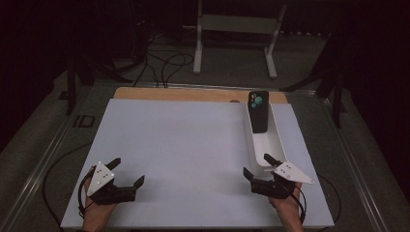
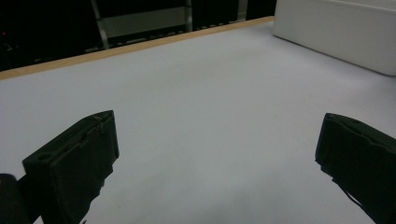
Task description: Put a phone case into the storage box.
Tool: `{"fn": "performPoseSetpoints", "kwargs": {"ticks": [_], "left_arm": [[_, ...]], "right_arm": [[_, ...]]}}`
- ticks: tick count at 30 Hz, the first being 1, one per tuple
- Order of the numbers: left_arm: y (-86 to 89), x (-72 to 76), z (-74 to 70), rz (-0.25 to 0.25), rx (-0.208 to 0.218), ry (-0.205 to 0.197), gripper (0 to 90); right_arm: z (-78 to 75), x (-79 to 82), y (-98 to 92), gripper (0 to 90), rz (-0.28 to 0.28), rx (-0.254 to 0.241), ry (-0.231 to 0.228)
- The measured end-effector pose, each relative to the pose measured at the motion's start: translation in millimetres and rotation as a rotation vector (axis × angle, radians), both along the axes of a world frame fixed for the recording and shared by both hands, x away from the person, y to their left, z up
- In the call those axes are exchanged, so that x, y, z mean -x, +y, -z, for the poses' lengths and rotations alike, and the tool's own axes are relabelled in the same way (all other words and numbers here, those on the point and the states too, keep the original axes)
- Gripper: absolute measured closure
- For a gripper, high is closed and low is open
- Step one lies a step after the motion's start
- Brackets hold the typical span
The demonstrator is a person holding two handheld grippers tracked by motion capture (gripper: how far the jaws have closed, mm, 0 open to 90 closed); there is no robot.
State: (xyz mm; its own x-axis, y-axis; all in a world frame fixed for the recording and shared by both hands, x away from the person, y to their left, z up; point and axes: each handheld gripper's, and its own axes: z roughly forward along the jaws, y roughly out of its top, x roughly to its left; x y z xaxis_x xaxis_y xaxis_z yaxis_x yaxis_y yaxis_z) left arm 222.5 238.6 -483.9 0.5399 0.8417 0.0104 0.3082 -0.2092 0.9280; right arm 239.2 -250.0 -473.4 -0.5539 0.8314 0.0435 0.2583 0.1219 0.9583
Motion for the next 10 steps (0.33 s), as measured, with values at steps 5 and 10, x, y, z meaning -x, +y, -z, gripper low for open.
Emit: {"fn": "performPoseSetpoints", "kwargs": {"ticks": [5, 10], "left_arm": [[1.3, 0.2, -0.1, -0.014, 0.0, -0.009, 0.0], [0.5, -0.4, 0.5, -0.012, -0.007, -0.008, 0.0]], "right_arm": [[0.2, 3.9, -3.2, 8.9, 0.009, -0.013, -0.008], [1.0, 3.5, -3.3, 8.9, 0.015, -0.008, -0.015]]}}
